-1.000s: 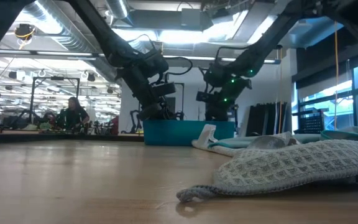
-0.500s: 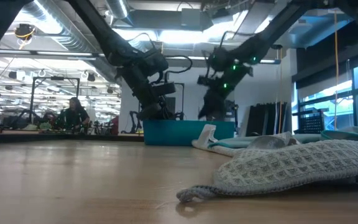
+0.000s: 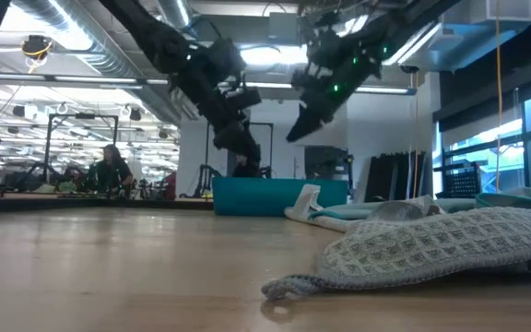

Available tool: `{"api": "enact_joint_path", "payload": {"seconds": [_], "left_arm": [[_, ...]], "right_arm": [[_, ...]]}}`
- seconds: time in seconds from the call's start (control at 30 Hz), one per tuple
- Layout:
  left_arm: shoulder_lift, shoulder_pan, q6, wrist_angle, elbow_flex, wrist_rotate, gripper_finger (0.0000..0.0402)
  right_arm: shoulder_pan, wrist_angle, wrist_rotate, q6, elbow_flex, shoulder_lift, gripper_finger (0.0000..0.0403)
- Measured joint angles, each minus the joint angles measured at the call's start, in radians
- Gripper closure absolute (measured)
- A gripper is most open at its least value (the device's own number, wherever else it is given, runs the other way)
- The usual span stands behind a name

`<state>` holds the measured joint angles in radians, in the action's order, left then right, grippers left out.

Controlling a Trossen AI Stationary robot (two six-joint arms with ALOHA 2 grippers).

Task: Fold microfiber towels
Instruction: Fold the light blue towel

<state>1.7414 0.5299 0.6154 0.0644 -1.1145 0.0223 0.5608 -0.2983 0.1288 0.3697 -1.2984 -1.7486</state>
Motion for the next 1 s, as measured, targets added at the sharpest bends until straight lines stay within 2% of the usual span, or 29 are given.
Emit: {"api": "enact_joint_path", "payload": {"seconds": [0.13, 0.23, 0.37, 0.43, 0.57, 0.67, 0.83, 1.0], "left_arm": [[-0.059, -0.010, -0.033, 0.008, 0.000, 0.013, 0.0241], [-0.108, -0.016, -0.065, 0.042, -0.001, 0.015, 0.0241], [-0.197, -0.016, -0.149, 0.073, 0.025, -0.072, 0.0247], [-0.262, -0.012, -0.187, 0.027, 0.092, -0.137, 0.0255], [-0.423, -0.011, -0.278, -0.194, 0.283, -0.232, 0.0273], [-0.550, -0.022, -0.367, -0.328, 0.410, -0.275, 0.0283], [-0.729, -0.060, -0.456, -0.337, 0.538, -0.275, 0.0287], [-0.877, -0.097, -0.535, -0.337, 0.591, -0.272, 0.0288]], "right_arm": [[-0.076, -0.032, -0.079, -0.056, 0.000, 0.052, 0.0221], [-0.130, -0.031, -0.084, -0.122, 0.017, 0.080, 0.0221], [-0.212, 0.012, -0.084, -0.153, 0.091, 0.095, 0.0221], [-0.246, 0.031, -0.095, -0.168, 0.128, 0.117, 0.0221], [-0.304, 0.099, -0.189, -0.236, 0.229, 0.204, 0.0221], [-0.337, 0.206, -0.192, -0.276, 0.336, 0.294, 0.0221], [-0.368, 0.357, -0.189, -0.339, 0.529, 0.447, 0.0221], [-0.370, 0.484, -0.191, -0.426, 0.677, 0.592, 0.0221]]}}
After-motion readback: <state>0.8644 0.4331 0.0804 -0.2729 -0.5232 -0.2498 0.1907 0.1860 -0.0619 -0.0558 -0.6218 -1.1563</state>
